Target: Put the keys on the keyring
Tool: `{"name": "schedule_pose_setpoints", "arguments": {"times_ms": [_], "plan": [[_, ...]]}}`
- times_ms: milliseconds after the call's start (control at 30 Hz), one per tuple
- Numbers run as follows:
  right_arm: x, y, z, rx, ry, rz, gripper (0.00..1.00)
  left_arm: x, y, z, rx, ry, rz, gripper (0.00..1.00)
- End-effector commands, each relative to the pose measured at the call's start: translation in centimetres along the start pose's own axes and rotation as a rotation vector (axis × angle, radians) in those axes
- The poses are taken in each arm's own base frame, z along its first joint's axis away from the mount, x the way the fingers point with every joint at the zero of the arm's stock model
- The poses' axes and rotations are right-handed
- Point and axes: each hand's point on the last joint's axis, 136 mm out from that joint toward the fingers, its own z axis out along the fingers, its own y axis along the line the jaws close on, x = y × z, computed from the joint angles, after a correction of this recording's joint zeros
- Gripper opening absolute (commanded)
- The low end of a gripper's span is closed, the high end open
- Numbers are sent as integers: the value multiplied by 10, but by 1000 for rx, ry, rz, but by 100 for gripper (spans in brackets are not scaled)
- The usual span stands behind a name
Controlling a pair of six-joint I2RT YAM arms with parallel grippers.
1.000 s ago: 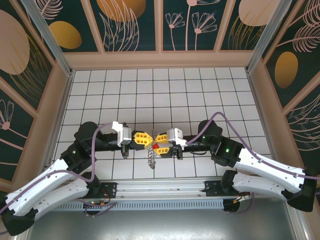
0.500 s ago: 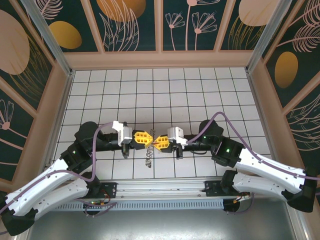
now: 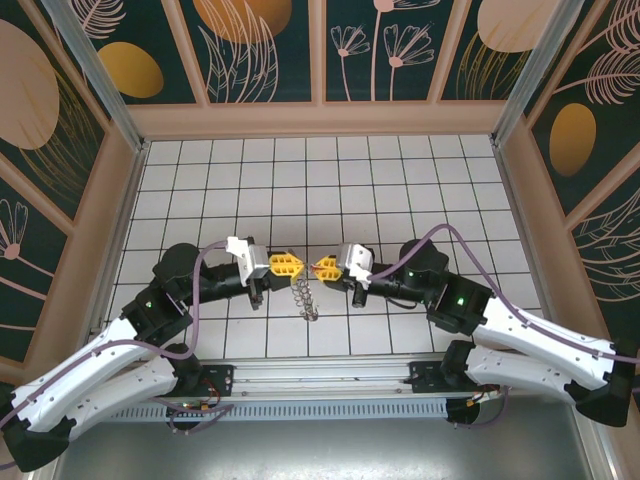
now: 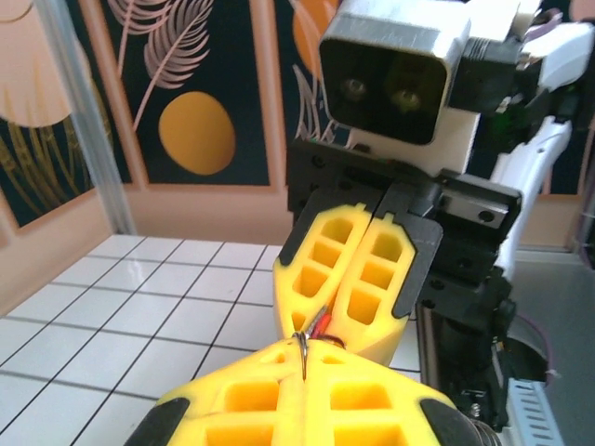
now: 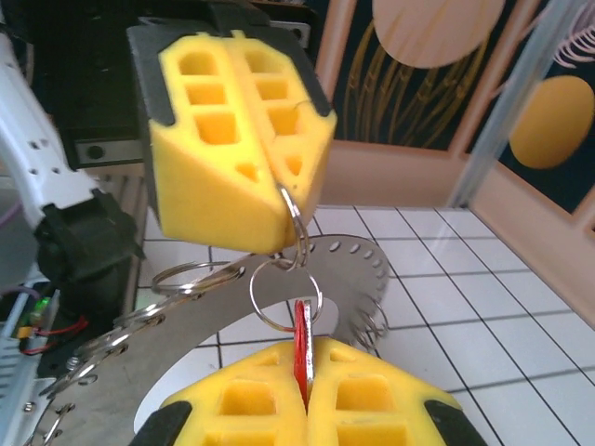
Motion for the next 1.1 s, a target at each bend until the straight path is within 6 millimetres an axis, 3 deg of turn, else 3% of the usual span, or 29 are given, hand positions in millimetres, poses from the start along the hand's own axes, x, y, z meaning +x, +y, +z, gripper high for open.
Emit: {"name": "schedule_pose_setpoints", "arguments": {"times_ms": [0,200,500,767,800,833,900,1067], "plan": [[2,-32,-2,158,66,-7,0,7,9,-1,-63,3,7,7],[14,-48,0,236,156,-3,0,33,23,7,-122,46,-49,27],[40,-80,1,321,300,54,0,61,58,-2,-342,82,-96,32],[74,-105,18,350,420,124,0,75,73,-13,-454,6,-181,50],[79,-108,21,348,431,135,0,79,74,-13,-461,12,-193,59],[83,-112,25,352,440,147,0,84,76,-14,-473,21,-205,74],[92,-121,33,361,470,163,0,92,81,-17,-516,37,-221,90],[104,-132,65,324,517,165,0,110,98,-40,-668,3,-275,96]]}}
